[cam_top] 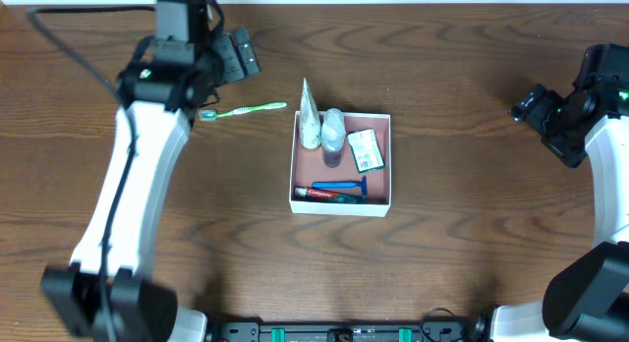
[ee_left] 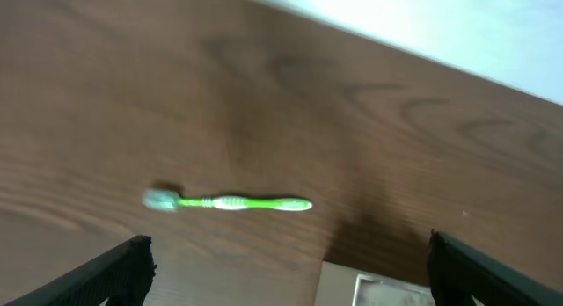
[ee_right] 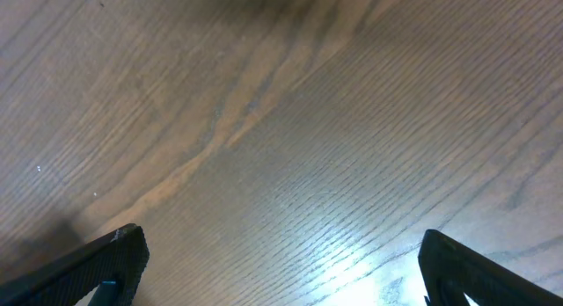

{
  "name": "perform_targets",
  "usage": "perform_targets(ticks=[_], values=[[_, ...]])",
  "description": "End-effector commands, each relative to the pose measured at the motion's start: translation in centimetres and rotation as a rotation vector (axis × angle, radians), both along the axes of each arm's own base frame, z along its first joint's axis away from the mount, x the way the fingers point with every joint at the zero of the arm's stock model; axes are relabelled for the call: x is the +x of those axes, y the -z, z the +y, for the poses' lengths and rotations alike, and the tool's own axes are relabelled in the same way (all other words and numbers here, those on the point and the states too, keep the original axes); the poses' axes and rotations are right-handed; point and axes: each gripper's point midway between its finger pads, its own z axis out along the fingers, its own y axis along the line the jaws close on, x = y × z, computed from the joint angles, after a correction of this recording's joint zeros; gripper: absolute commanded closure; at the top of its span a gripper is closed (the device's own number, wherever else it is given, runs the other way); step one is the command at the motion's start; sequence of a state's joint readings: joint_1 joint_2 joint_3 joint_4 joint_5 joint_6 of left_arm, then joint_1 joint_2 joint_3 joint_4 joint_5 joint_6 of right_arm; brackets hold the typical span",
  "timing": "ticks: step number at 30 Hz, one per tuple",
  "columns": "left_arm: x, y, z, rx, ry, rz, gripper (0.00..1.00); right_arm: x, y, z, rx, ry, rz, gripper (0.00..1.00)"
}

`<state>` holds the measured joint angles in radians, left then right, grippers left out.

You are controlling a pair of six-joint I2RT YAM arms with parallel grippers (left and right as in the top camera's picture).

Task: Pack container
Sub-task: 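Open the left gripper and move it back toward the green toothbrush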

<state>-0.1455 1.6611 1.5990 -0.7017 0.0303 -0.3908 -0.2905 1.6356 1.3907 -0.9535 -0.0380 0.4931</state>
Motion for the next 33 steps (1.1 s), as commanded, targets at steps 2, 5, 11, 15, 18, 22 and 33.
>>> perform_targets(ticks=[2, 5, 11, 15, 18, 22, 33], values=[[1.5, 5.1, 0.7, -0.146, -0.271, 0.124, 0.02, 0.1, 0.2, 0.3, 0.005, -0.009, 0.005, 0.01], [2.1, 7.7, 0.7, -0.23, -0.411, 0.173, 0.02, 0.1, 0.2, 0.3, 0.005, -0.009, 0.005, 0.01], [2.9, 10.5, 0.8, -0.307, -0.564, 0.209, 0.02, 0.1, 0.2, 0.3, 0.005, -0.009, 0.005, 0.01], [2.8, 12.7, 1.5, -0.326, -0.653, 0.256, 0.02, 0.1, 0.2, 0.3, 0.005, -0.009, 0.005, 0.01], [2.2, 14.7, 2.1, -0.327, -0.713, 0.314, 0.02, 0.1, 0.2, 0.3, 0.005, -0.009, 0.005, 0.01], [1.3, 17.4, 2.4, -0.319, -0.744, 0.4, 0.02, 0.1, 0.2, 0.3, 0.005, -0.009, 0.005, 0.01], [0.9, 20.7, 2.9, -0.38, -0.798, 0.496, 0.02, 0.1, 0.2, 0.3, 0.005, -0.009, 0.005, 0.01]])
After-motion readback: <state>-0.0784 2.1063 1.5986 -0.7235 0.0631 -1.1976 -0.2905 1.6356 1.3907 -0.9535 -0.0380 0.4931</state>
